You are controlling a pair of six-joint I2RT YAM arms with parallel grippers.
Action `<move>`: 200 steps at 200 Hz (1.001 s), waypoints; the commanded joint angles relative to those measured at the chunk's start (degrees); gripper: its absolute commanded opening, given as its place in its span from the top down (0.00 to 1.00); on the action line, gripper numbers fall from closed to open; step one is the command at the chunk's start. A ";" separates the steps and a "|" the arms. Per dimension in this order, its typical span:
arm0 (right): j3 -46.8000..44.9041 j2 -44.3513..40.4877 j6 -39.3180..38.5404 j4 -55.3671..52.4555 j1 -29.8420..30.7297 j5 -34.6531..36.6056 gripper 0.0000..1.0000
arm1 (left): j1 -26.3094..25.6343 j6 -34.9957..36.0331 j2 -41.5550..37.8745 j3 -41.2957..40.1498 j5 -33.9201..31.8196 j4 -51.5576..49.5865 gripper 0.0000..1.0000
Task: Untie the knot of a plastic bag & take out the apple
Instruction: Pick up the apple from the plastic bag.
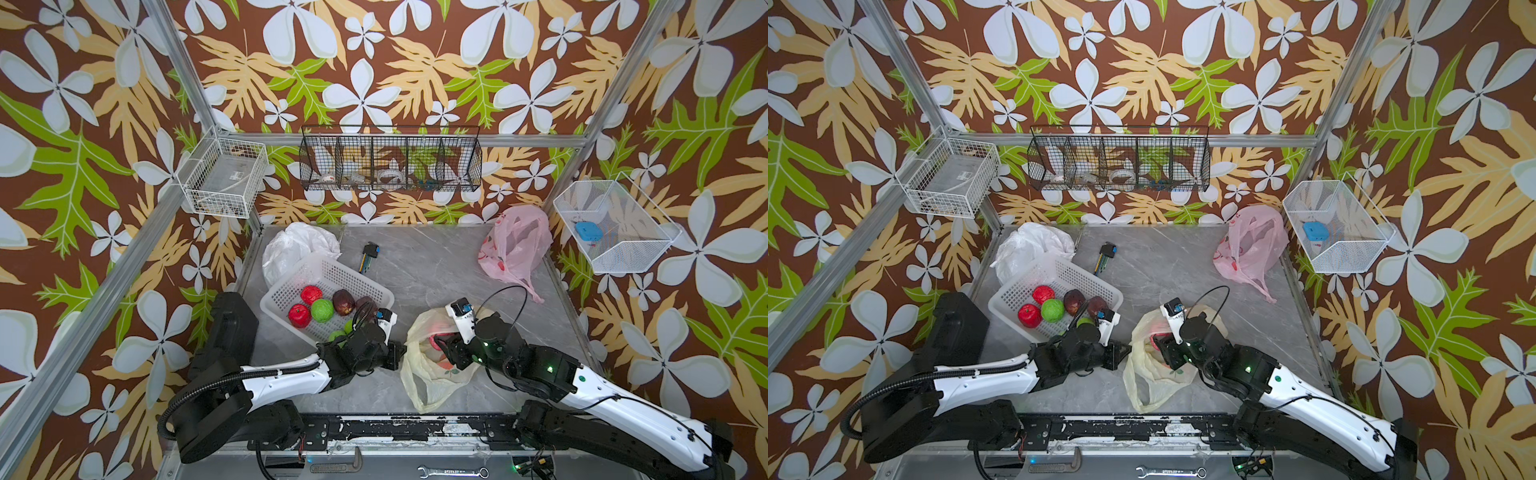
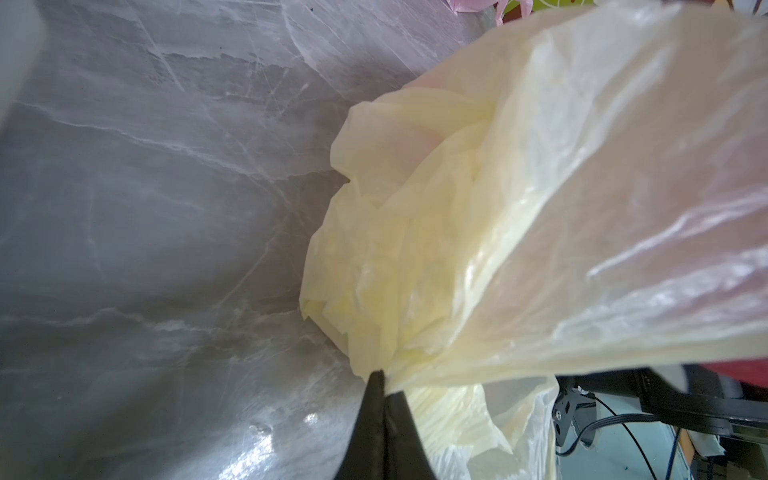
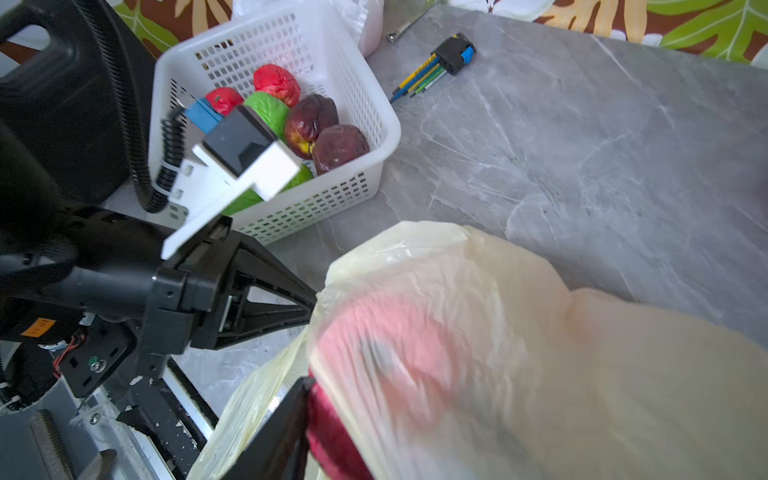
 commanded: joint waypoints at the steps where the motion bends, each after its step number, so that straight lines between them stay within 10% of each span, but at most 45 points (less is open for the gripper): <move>1: 2.63 1.15 -0.42 1.85 -0.05 -2.02 0.47 | 0.11 -0.31 -0.77 -0.99 0.08 0.11 1.00; 94: 12.90 15.29 -5.18 -2.25 -0.06 -9.09 0.48 | 0.15 -2.07 -10.19 -5.95 -4.41 -1.23 1.00; 200: 8.62 10.61 -2.52 0.41 3.19 -10.59 0.48 | 2.81 -0.24 -11.10 -3.34 -5.37 -4.39 1.00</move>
